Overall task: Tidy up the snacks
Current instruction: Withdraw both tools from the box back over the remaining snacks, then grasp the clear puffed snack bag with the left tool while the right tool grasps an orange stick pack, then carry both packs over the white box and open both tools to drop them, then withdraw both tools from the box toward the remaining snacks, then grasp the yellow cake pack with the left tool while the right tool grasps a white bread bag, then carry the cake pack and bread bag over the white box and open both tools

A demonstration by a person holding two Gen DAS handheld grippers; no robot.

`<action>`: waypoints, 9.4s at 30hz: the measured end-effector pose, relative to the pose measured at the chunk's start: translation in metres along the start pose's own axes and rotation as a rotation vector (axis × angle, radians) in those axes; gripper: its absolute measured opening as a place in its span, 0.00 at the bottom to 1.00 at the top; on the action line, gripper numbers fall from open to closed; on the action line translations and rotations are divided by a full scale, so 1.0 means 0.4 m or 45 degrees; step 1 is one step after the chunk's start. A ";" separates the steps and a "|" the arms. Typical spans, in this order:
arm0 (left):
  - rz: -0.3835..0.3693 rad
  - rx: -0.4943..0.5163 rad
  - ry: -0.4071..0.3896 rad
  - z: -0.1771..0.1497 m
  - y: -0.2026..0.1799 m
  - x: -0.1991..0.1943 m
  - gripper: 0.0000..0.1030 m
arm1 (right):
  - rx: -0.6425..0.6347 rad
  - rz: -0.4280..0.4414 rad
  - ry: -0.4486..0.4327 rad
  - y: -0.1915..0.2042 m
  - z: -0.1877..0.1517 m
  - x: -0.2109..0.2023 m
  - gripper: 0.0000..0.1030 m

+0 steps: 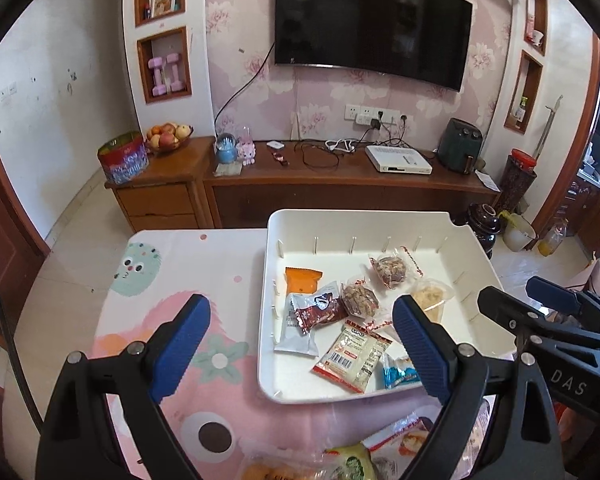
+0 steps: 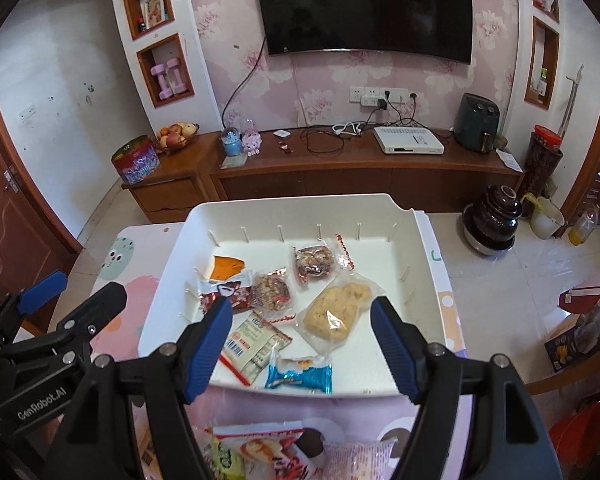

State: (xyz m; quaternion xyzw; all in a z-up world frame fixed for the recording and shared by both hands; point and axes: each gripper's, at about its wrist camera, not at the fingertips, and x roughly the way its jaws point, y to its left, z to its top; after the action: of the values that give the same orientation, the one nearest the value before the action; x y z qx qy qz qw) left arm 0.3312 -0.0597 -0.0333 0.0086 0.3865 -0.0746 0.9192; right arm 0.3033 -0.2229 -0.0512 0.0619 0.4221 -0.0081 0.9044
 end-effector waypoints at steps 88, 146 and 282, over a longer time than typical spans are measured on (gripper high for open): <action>-0.447 0.574 0.483 -0.671 -0.084 -0.022 0.67 | 0.004 0.239 0.513 -0.006 -0.708 -0.059 0.18; -0.053 0.117 0.155 0.053 -0.004 0.120 0.50 | 0.044 0.138 0.112 -0.035 0.086 0.085 0.20; -0.106 0.011 0.283 -0.317 0.094 -0.089 0.65 | -0.152 0.304 0.008 0.064 -0.306 -0.133 0.34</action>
State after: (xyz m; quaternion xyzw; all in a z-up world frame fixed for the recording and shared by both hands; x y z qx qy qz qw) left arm 0.2218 -0.0086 -0.0984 0.0046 0.4856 -0.1129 0.8668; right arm 0.1775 -0.1851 -0.0856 0.0578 0.4145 0.1249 0.8996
